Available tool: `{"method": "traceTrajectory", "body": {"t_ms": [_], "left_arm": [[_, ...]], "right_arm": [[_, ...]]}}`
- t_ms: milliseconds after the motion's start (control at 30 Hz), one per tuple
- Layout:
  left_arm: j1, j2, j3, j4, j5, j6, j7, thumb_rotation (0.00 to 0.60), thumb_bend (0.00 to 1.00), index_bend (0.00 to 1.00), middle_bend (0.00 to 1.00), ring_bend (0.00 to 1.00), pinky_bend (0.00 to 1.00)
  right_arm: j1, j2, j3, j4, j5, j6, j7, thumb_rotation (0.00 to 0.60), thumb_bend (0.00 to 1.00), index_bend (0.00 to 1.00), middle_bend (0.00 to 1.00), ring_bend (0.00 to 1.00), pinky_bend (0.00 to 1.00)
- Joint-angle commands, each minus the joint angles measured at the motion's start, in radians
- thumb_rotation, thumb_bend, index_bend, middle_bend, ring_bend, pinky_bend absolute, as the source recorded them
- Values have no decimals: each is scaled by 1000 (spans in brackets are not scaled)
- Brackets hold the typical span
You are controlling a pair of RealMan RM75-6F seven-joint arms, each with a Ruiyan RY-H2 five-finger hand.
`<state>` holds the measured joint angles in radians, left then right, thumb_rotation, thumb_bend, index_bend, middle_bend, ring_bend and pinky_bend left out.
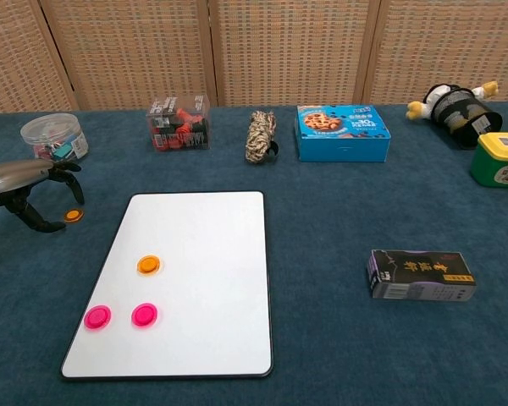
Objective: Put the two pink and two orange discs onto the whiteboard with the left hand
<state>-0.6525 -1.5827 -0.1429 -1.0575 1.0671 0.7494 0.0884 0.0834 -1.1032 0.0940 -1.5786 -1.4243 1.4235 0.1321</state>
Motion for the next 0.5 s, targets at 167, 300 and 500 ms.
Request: {"method": "traceTrajectory", "body": {"t_ms": [167,300,500], "left_arm": [[1,-12,3,13,9,4,-1,600,347,357,0,0,0],[-1,-22,2,23,1,-4,6,600,349,389,0,0,0],[-3,-29,0,24,-6,-2,23,600,361,546,0,0,0]], "right_arm": [[1,2,0,-2,2,-4,0,600,28,0,0,0,0],[1,2,0,-3,2,-5,1,600,28,0,0,0,0],[2,3,0,-3,3,-7,4,600,28,0,0,0,0]]}}
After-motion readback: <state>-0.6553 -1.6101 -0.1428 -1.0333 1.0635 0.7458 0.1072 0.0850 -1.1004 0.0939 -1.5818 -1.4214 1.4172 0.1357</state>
